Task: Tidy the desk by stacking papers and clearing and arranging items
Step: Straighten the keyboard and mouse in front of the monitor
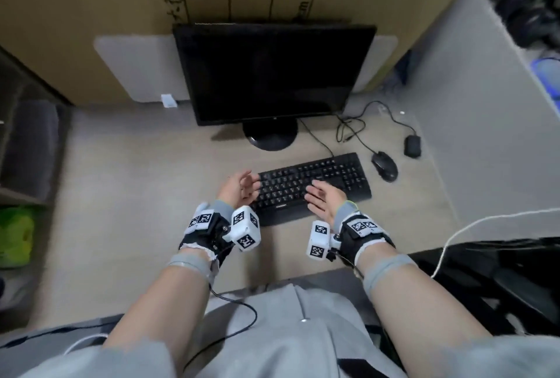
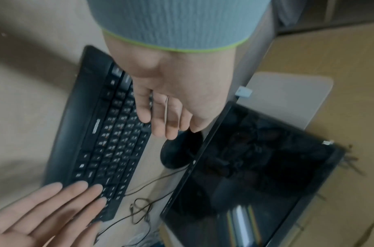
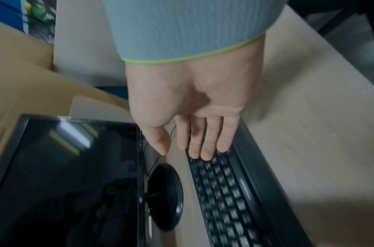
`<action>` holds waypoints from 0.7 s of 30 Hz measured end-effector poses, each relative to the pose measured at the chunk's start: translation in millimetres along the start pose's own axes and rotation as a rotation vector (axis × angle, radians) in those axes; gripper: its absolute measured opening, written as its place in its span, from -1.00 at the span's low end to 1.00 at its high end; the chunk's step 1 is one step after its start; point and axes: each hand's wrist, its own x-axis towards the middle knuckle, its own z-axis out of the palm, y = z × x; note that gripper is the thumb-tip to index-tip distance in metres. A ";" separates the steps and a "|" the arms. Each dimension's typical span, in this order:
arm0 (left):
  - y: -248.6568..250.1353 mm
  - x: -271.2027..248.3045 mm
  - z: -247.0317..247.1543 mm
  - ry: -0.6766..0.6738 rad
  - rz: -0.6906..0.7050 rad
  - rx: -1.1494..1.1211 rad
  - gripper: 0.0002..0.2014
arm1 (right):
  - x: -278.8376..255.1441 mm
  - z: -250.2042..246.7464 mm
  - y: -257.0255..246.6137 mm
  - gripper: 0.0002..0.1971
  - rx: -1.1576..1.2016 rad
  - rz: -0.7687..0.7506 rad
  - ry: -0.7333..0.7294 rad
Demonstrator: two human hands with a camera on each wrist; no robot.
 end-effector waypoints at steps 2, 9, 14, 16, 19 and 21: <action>-11.3 4.1 34.2 -0.057 -0.023 0.083 -0.71 | -0.1 -30.9 -7.3 -0.89 0.016 -0.004 0.075; -28.9 30.5 134.2 -0.141 -0.030 0.122 -0.77 | 45.6 -118.1 -48.9 -0.72 0.084 -0.043 0.142; -52.6 61.6 204.2 -0.037 -0.005 0.133 -0.89 | 111.0 -184.4 -89.0 -0.66 -0.190 -0.149 0.249; -66.3 72.1 223.7 0.058 -0.038 0.185 -0.91 | 132.3 -204.1 -103.1 -0.61 -0.279 -0.149 0.243; -86.6 91.3 232.5 0.378 -0.084 0.590 -0.40 | 174.1 -234.1 -126.1 -0.70 -0.517 -0.047 0.149; -90.2 91.6 217.0 0.493 -0.107 0.676 -0.28 | 190.6 -235.0 -127.3 -0.85 -0.655 0.007 0.030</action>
